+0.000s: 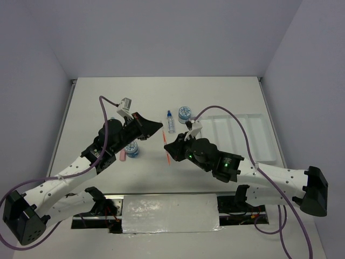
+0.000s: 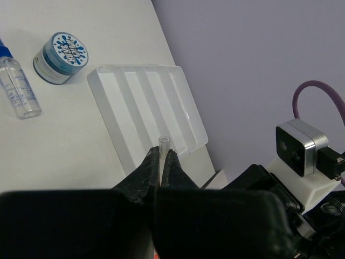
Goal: Sort the stationery into containers
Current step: Close the pen cap on the pen.
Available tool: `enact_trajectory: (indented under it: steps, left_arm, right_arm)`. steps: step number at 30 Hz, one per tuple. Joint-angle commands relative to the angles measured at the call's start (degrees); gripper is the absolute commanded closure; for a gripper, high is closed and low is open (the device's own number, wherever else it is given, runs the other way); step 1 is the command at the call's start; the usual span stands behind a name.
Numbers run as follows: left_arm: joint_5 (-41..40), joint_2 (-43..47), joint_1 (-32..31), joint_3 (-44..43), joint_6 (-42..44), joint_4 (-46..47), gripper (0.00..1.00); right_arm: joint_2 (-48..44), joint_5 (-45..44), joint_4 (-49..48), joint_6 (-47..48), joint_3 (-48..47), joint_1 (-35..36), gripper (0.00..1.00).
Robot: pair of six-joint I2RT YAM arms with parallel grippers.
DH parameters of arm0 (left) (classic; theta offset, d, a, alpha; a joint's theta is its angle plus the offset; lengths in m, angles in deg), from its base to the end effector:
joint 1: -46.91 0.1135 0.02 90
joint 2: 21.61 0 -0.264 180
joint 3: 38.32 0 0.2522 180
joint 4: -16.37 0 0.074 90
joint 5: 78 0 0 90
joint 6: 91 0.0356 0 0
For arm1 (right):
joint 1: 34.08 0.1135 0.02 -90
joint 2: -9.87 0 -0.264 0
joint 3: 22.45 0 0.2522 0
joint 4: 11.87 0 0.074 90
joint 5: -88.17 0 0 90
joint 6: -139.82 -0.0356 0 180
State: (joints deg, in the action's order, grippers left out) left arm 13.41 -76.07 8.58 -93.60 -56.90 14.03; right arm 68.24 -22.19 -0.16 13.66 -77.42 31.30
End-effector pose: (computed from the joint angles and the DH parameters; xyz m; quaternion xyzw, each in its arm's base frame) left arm 0.1785 -0.1423 0.3290 -0.1009 0.7093 -0.5172 0.4683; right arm 0.1100 0.2103 0.2953 -0.0931 0.7833 0.3748 0.4872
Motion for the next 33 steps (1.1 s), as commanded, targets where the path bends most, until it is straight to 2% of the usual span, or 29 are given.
enact_trajectory:
  steps: [1, 33]
  left_arm:
    - [1.1, 0.5, -0.1, -0.5, -0.3, 3.4, 1.00]
    - [0.7, -1.0, -0.1, -1.0, 1.4, 1.5, 1.00]
  right_arm:
    - [-0.1, -2.0, -0.5, 0.0, -1.9, 0.4, 1.00]
    - [0.7, -3.1, 1.4, 1.6, -3.9, 0.4, 1.00]
